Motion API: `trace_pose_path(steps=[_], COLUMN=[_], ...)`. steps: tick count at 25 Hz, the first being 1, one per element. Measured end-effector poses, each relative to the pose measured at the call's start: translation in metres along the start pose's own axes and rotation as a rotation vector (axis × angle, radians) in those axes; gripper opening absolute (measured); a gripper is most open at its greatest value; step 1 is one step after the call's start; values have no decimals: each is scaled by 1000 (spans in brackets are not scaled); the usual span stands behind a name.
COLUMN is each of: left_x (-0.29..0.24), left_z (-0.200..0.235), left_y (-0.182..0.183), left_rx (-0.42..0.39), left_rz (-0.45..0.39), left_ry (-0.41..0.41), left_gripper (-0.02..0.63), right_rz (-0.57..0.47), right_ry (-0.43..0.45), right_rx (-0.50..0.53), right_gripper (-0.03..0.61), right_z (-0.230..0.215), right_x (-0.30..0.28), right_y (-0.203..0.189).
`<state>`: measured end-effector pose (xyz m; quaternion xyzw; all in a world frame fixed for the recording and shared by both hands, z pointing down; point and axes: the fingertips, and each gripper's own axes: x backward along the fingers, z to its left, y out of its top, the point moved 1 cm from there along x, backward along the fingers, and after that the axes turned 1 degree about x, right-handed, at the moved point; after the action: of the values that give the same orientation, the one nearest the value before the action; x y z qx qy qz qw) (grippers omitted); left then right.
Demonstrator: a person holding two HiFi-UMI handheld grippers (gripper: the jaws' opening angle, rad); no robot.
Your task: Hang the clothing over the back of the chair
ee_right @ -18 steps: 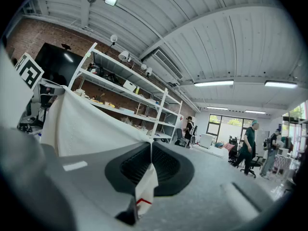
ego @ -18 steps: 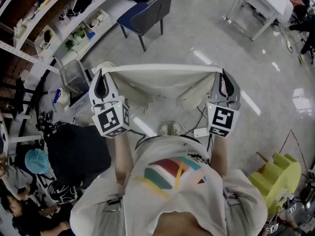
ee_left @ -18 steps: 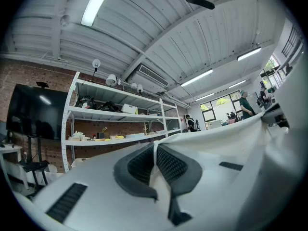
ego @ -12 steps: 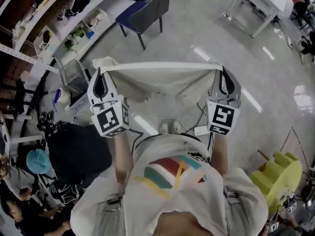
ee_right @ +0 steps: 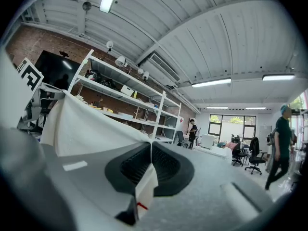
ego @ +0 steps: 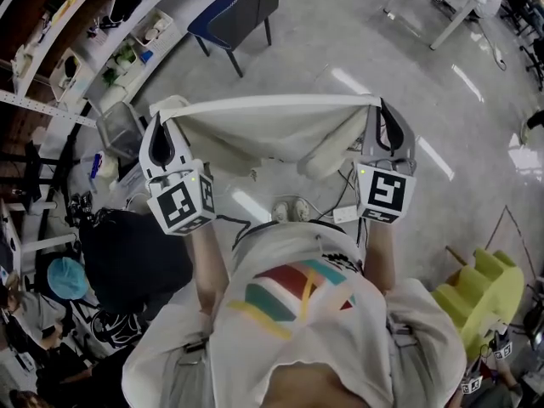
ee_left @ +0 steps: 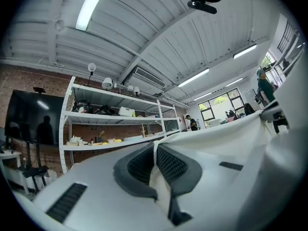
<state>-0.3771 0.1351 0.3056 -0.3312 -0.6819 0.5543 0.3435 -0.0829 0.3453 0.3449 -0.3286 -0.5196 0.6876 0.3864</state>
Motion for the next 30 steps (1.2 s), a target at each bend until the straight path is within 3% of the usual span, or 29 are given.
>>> trace_pose_path(steps=[9,17,23,30], left_x=[0,-22,-68,-165], left_z=[-36,-36,-25,-6], left_y=[1,-12,-24,-44], left_rx=[-6,14,2,41], left_rz=[-12,-15,-37,-22], left_ry=[-17,9,22,31], left_gripper=[15,15,14,15], right_rz=[-12,-17,-12,10], right_ry=[-12,26,63,78], right_rx=[2,29,37,52], right_gripper=[9,9,9,9], right_z=[-33,-33,-24,-13], right_x=[0,-32,-90,-184], right_y=[-15,-18,-19,-6])
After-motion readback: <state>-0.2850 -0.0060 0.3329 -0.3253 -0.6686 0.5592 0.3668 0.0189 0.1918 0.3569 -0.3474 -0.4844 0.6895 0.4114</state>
